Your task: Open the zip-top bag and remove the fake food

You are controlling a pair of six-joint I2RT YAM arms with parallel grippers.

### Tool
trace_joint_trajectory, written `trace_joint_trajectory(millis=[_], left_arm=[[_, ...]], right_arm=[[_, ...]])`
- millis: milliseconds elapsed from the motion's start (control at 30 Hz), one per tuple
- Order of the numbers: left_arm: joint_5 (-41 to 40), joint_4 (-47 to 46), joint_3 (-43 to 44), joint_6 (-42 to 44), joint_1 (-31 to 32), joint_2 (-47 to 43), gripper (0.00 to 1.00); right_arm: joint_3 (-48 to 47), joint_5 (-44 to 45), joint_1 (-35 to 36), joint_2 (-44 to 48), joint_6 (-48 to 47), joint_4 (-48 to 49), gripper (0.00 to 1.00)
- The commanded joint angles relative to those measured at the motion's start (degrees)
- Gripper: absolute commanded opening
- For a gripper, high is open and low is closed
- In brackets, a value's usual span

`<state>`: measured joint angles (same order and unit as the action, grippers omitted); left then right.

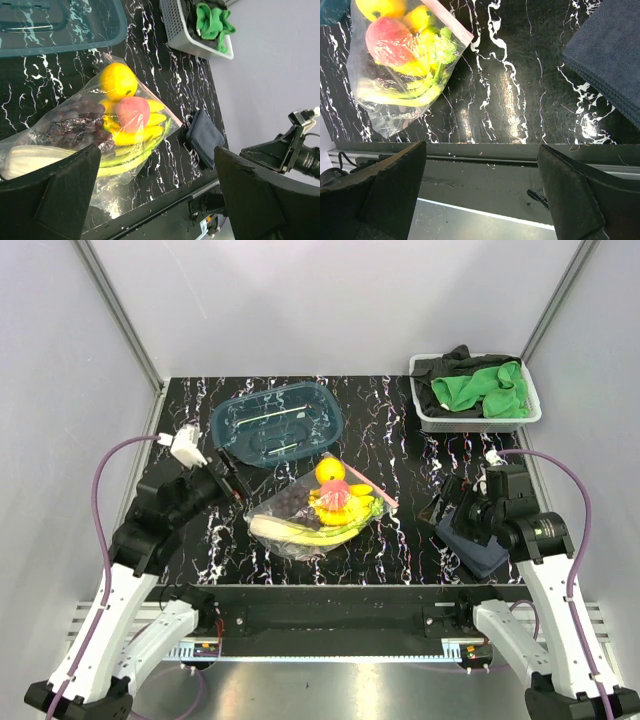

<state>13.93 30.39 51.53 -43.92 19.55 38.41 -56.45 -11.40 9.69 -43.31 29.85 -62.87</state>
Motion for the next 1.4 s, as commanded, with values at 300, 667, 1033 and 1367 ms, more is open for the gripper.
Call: trace_joint_trajectory(millis=[300,667,1033,1367], left_arm=[[7.51,-1.74,1.12,4.9,-0.22,6.06,0.99],[16.56,-5.44,-4.86,6.2,1.98,14.75,0.97],[17.88,5.29,6.92,17.03,1.98,29.62,0.86],[19.29,5.29,5.69,17.03,2.07,29.26,0.85]], right_arm=[[-1.03,-12.24,-0.2,-18.72,1.01,25.33,1.0],[-16.67,-25.85,-0.2,-52.46,-7.43,36.5,1.0],[-27.32,-33.95,0.06,-72.08,-7.88,39.74,0.86],[-24.25,-40.8,5.16,-76.57,-3.85,47.83,0.68]])
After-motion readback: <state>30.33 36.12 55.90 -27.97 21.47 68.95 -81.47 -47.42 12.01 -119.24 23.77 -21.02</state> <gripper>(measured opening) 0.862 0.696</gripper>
